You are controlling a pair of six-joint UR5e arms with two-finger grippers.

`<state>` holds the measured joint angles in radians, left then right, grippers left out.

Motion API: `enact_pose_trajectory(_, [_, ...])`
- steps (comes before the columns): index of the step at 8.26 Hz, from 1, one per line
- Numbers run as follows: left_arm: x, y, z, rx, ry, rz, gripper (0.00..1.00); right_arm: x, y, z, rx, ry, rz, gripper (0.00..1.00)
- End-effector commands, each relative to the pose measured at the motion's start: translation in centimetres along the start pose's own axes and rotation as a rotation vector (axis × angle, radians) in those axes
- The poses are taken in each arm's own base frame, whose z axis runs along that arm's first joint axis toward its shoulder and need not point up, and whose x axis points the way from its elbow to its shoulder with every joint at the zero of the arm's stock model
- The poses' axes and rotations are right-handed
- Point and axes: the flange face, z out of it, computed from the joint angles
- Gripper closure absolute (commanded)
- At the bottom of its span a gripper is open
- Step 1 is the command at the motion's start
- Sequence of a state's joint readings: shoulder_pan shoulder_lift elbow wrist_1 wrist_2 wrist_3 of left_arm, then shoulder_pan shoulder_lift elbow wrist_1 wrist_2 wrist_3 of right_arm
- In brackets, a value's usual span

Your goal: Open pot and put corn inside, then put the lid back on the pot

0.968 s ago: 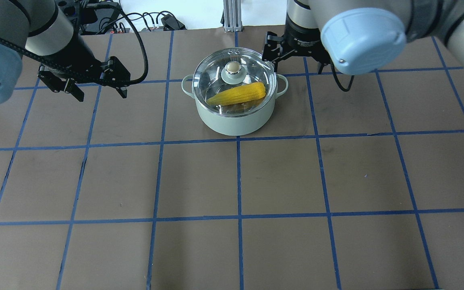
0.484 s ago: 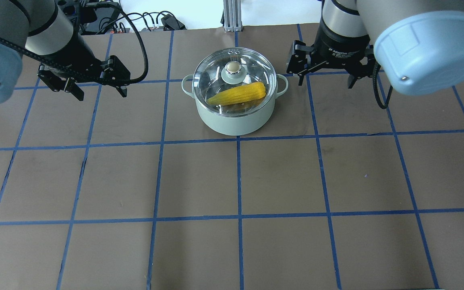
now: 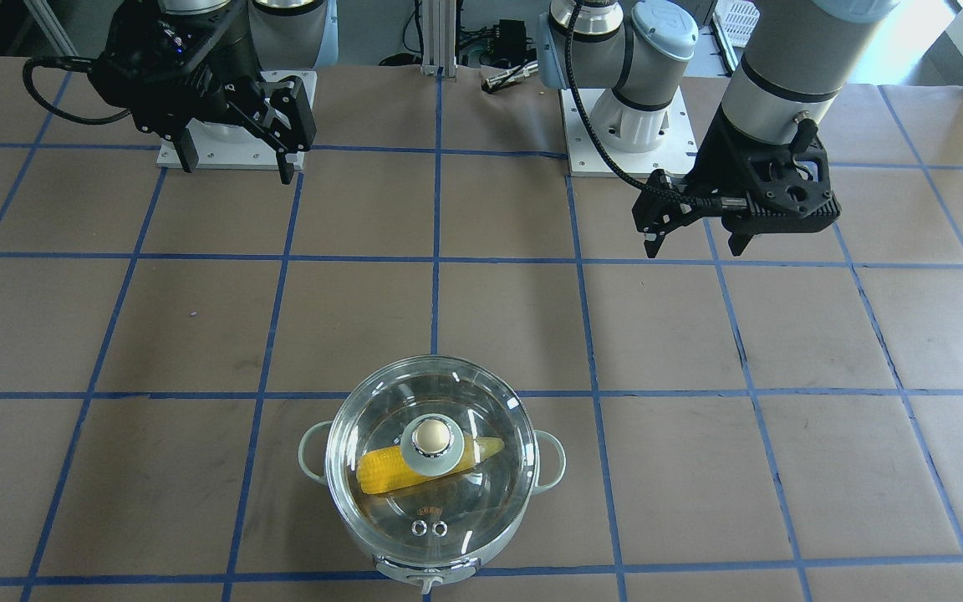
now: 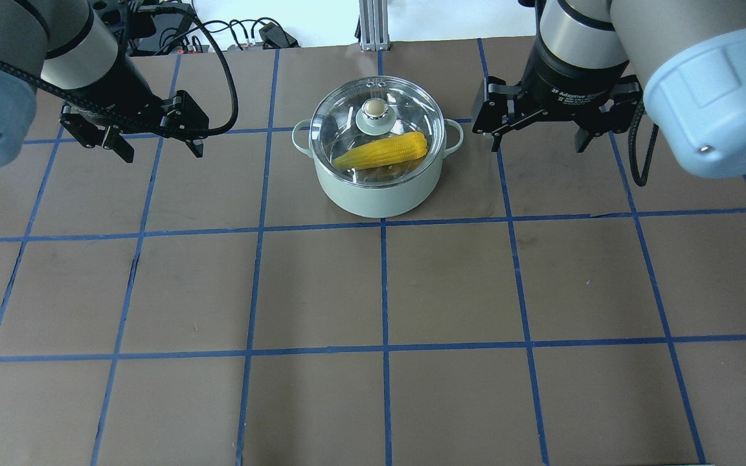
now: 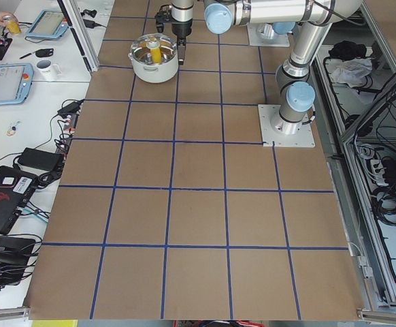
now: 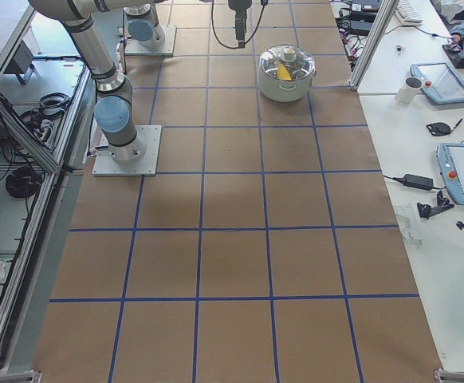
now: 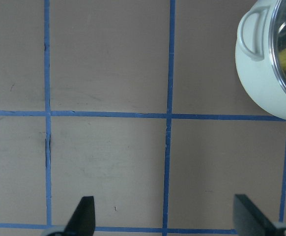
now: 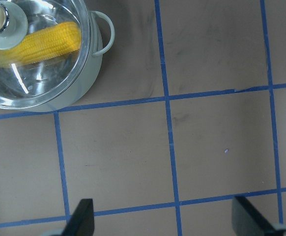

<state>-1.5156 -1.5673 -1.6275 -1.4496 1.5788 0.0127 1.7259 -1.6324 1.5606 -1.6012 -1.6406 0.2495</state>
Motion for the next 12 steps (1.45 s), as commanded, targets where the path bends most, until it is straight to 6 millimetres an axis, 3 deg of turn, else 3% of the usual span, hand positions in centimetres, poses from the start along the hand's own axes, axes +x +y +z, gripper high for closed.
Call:
enact_pose_trajectory(1, [-0.01, 0.0, 0.04, -0.002, -0.001, 0.001, 0.0, 0.04, 0.14, 0.37, -0.008, 0.004, -0.008, 0.0])
enact_pose_trajectory(12, [-0.35, -0.07, 0.05, -0.002, -0.005, 0.007, 0.0, -0.08, 0.27, -0.07, 0.008, -0.011, -0.008, 0.0])
